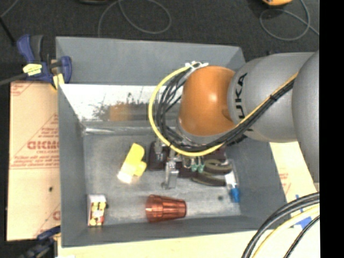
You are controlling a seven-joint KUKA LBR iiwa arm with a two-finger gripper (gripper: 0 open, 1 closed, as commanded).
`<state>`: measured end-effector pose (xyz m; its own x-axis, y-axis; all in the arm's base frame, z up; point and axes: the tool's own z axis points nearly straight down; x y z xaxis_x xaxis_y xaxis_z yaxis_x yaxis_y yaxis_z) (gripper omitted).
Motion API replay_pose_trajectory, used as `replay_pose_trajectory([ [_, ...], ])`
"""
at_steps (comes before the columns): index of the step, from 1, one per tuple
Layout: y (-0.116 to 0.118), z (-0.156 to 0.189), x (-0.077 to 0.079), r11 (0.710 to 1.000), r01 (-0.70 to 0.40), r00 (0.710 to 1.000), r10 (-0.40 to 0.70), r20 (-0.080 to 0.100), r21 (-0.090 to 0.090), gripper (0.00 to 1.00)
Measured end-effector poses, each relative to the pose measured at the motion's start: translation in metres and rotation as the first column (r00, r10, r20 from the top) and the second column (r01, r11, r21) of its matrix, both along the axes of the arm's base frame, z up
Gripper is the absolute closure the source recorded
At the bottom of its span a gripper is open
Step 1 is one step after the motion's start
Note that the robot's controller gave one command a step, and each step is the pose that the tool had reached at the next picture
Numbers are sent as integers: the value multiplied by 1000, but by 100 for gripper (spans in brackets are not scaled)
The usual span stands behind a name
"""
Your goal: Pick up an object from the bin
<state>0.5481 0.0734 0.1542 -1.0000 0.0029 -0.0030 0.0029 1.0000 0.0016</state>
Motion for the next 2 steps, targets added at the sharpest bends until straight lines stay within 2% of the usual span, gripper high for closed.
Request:
replay_pose_trajectory([
  [1, 0, 0, 0, 1000, 0, 1000, 0, 0, 0, 0],
  [2, 29, 1, 92, 1000, -27, 1000, 27, 5, 0, 100],
])
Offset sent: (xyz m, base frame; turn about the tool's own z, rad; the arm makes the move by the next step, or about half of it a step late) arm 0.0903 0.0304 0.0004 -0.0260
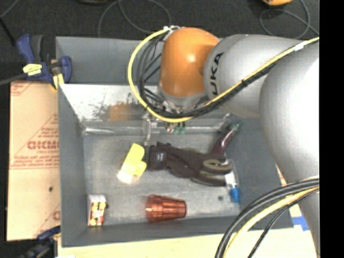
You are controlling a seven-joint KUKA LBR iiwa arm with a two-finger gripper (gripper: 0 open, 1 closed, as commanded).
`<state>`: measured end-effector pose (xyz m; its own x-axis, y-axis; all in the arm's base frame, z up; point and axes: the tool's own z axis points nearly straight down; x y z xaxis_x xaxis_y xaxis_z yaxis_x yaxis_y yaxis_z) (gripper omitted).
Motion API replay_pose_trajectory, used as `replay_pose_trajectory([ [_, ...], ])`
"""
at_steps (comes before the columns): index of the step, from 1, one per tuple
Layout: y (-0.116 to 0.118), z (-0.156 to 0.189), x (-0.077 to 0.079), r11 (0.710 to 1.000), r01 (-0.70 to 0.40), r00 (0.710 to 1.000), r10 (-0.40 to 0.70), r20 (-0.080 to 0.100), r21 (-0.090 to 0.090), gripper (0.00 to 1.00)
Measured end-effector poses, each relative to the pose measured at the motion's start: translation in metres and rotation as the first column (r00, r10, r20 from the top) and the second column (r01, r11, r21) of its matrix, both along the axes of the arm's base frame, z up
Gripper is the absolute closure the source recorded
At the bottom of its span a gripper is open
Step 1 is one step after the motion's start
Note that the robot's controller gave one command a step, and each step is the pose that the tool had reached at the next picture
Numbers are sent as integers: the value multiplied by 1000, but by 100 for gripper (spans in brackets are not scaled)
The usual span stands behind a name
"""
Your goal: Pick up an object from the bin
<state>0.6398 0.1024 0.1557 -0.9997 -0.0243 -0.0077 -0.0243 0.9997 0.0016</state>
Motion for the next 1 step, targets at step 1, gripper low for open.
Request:
replay_pose_trajectory([
  [1, 0, 0, 0, 1000, 0, 1000, 0, 0, 0, 100],
])
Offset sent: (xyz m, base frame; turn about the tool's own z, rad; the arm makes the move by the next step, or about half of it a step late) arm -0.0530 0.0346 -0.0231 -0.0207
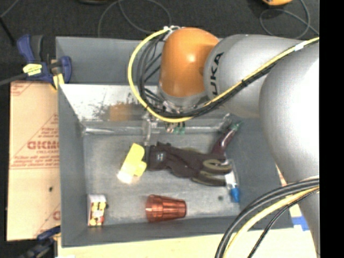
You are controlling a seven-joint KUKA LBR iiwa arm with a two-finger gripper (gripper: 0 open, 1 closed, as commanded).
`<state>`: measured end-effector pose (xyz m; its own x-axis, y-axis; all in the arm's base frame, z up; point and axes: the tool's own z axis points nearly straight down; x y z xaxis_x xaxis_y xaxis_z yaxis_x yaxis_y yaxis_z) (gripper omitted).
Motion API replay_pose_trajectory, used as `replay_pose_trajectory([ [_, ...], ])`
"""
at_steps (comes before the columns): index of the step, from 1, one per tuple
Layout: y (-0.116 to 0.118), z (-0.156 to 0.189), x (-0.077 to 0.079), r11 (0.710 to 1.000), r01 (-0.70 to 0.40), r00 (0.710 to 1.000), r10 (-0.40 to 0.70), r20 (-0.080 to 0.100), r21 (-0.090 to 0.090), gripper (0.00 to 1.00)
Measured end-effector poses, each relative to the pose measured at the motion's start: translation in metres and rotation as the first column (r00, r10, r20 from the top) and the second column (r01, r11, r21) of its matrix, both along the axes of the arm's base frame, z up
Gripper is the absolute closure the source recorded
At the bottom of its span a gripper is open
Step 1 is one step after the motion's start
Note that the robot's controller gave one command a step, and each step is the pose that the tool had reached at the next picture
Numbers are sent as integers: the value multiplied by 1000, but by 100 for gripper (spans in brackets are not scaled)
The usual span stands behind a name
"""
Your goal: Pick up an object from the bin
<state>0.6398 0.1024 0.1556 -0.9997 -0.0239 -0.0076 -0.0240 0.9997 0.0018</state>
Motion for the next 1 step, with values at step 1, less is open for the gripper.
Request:
replay_pose_trajectory([
  [1, 25, -17, -39, 1000, -16, 1000, 16, 4, 0, 100],
])
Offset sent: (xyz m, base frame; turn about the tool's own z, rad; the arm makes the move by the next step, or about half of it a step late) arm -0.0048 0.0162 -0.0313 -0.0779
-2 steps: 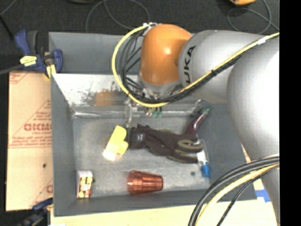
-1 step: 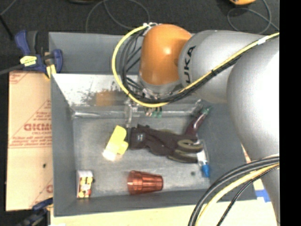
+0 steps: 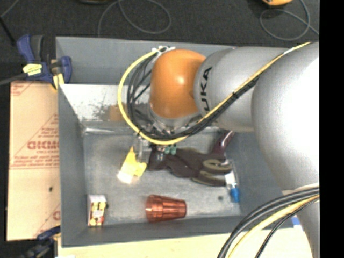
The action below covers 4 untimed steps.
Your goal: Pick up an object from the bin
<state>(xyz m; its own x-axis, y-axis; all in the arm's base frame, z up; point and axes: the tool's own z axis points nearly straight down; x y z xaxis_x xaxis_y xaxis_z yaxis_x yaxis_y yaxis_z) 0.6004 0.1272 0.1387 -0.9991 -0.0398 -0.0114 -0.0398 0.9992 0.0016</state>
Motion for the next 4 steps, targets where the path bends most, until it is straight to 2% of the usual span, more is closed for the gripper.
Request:
replay_pose_trajectory([
  [1, 4, -6, -7, 1000, -27, 1000, 27, -4, 2, 100],
  [2, -10, -6, 5, 993, 120, 993, -120, 3, 5, 100],
  [3, -36, -2, -6, 944, 329, 944, -329, -2, 5, 100],
  [4, -57, 5, -6, 993, 120, 993, -120, 1, 2, 100],
])
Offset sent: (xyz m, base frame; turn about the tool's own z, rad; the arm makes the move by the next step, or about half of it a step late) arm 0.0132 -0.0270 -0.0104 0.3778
